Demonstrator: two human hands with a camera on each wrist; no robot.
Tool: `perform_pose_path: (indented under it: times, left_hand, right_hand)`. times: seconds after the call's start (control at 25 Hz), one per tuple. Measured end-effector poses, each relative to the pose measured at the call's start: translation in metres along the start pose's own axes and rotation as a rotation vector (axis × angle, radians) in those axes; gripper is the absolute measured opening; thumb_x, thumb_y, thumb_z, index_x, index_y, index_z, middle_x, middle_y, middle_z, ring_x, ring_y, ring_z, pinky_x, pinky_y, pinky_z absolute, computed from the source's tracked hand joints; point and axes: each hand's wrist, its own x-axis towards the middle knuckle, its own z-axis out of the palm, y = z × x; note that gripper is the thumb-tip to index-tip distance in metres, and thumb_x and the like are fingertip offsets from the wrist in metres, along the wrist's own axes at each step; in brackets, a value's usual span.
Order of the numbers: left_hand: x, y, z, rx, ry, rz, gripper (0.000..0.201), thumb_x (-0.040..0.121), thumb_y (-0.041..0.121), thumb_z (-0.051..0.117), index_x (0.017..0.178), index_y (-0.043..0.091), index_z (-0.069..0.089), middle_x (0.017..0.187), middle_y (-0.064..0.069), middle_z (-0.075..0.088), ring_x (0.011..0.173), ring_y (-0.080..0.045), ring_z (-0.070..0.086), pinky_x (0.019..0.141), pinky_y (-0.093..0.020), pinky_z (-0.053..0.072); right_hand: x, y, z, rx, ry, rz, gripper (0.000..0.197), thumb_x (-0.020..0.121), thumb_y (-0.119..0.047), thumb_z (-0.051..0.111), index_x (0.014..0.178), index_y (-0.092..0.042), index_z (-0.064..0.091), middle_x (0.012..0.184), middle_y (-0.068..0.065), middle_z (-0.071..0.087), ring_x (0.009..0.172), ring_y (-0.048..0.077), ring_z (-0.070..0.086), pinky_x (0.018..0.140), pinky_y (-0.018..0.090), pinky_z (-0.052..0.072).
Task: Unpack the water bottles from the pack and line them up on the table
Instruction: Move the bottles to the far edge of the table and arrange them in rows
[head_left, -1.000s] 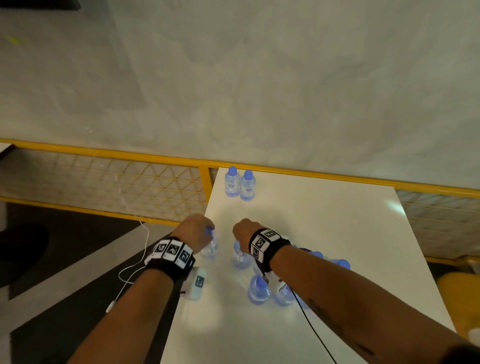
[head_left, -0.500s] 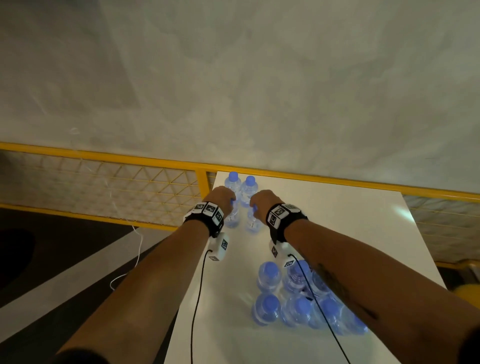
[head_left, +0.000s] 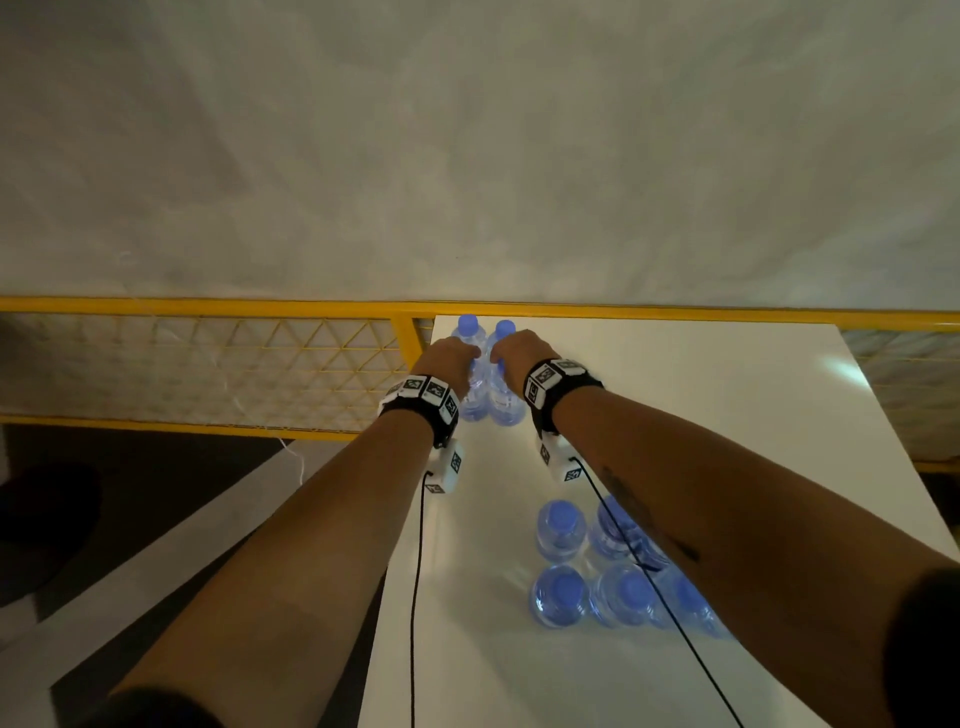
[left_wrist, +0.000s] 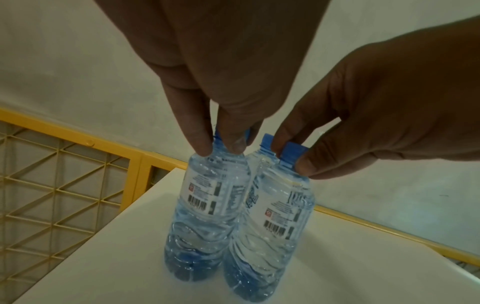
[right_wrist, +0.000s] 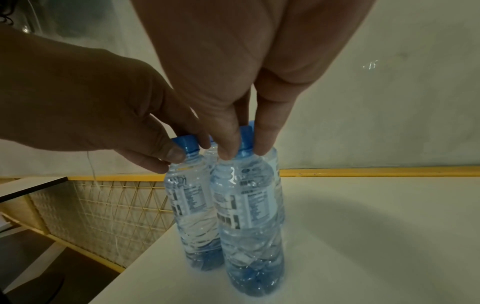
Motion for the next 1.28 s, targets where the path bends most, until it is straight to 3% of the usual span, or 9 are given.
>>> perform_pose_path:
  times: [0.32, 0.48, 0.64, 0.76, 0.84, 0.96, 1.04, 1.16, 1.28]
  left_hand:
    - [0.003, 0.002, -0.001, 0.014, -0.032, -0.051, 0.04, 0.101, 0.016, 0.059, 0.141, 0.016, 0.06, 0.134, -0.013, 0.065, 0.122, -0.03, 0.062, 0.106, -0.034, 0.047]
    - [-0.001, 0.002, -0.009, 0.04, -0.083, -0.044, 0.042, 0.097, 0.009, 0.059, 0.138, 0.018, 0.061, 0.134, -0.012, 0.063, 0.122, -0.03, 0.061, 0.102, -0.036, 0.048]
    - [-0.014, 0.002, -0.018, 0.016, -0.098, -0.097, 0.046, 0.096, 0.012, 0.062, 0.141, 0.019, 0.057, 0.137, -0.011, 0.061, 0.124, -0.031, 0.058, 0.102, -0.039, 0.049]
    - [-0.051, 0.009, -0.025, -0.062, 0.085, -0.136, 0.07, 0.091, 0.032, 0.071, 0.153, 0.023, 0.04, 0.143, -0.009, 0.051, 0.128, -0.033, 0.05, 0.103, -0.046, 0.049]
    - [-0.094, 0.023, -0.023, -0.163, 0.171, -0.143, 0.056, 0.091, 0.039, 0.069, 0.141, 0.023, 0.052, 0.133, -0.005, 0.055, 0.122, -0.029, 0.053, 0.098, -0.045, 0.051]
    - [-0.179, 0.06, -0.003, -0.322, -0.073, -0.029, 0.035, 0.084, 0.06, 0.063, 0.106, 0.032, 0.065, 0.102, 0.009, 0.065, 0.096, -0.018, 0.065, 0.086, -0.036, 0.053]
    - [-0.232, 0.094, 0.009, -0.358, -0.242, 0.037, 0.048, 0.077, 0.072, 0.06, 0.109, 0.037, 0.064, 0.102, 0.012, 0.063, 0.091, -0.012, 0.065, 0.084, -0.035, 0.054]
    - [-0.269, 0.138, 0.031, -0.277, -0.267, 0.144, 0.054, 0.081, 0.062, 0.063, 0.129, 0.038, 0.057, 0.121, 0.01, 0.057, 0.105, -0.017, 0.063, 0.088, -0.03, 0.052]
    - [-0.266, 0.15, 0.042, -0.305, -0.226, 0.117, 0.028, 0.092, 0.036, 0.06, 0.118, 0.026, 0.065, 0.113, 0.002, 0.056, 0.101, -0.024, 0.063, 0.083, -0.031, 0.048]
  right_hand:
    - [0.002, 0.0, -0.004, 0.005, -0.049, 0.001, 0.022, 0.084, -0.024, 0.06, 0.099, -0.009, 0.066, 0.101, 0.016, 0.07, 0.088, 0.032, 0.067, 0.073, 0.033, 0.047]
    - [0.001, 0.001, -0.001, 0.045, -0.072, -0.005, 0.021, 0.078, -0.026, 0.062, 0.094, -0.014, 0.061, 0.106, 0.014, 0.068, 0.095, 0.032, 0.066, 0.084, 0.038, 0.05]
    - [-0.008, 0.009, -0.006, -0.071, -0.102, -0.113, 0.013, 0.081, -0.029, 0.064, 0.078, -0.017, 0.06, 0.097, 0.012, 0.067, 0.083, 0.03, 0.064, 0.087, 0.042, 0.053]
    - [-0.031, 0.017, -0.03, -0.305, -0.096, -0.362, 0.034, 0.083, -0.031, 0.071, 0.113, -0.017, 0.062, 0.125, 0.01, 0.06, 0.107, 0.03, 0.062, 0.096, 0.04, 0.049]
    - [-0.064, 0.034, -0.051, -0.544, -0.08, -0.547, 0.048, 0.083, -0.03, 0.074, 0.127, -0.016, 0.059, 0.129, 0.007, 0.059, 0.116, 0.028, 0.059, 0.097, 0.032, 0.042]
    - [-0.124, 0.079, -0.07, -0.742, -0.331, -0.563, 0.039, 0.086, -0.028, 0.07, 0.124, -0.019, 0.065, 0.124, 0.003, 0.063, 0.114, 0.022, 0.058, 0.092, 0.022, 0.038]
    - [-0.147, 0.111, -0.063, -0.862, -0.441, -0.54, 0.034, 0.085, -0.027, 0.066, 0.119, -0.022, 0.065, 0.119, 0.004, 0.061, 0.112, 0.025, 0.058, 0.092, 0.03, 0.044]
    - [-0.148, 0.123, -0.045, -0.955, -0.468, -0.538, 0.018, 0.085, -0.025, 0.059, 0.101, -0.02, 0.066, 0.107, 0.007, 0.057, 0.099, 0.031, 0.061, 0.079, 0.035, 0.047]
    - [-0.141, 0.126, -0.041, -0.944, -0.42, -0.539, 0.017, 0.089, -0.02, 0.057, 0.101, -0.014, 0.066, 0.111, 0.01, 0.054, 0.098, 0.032, 0.06, 0.077, 0.032, 0.041]
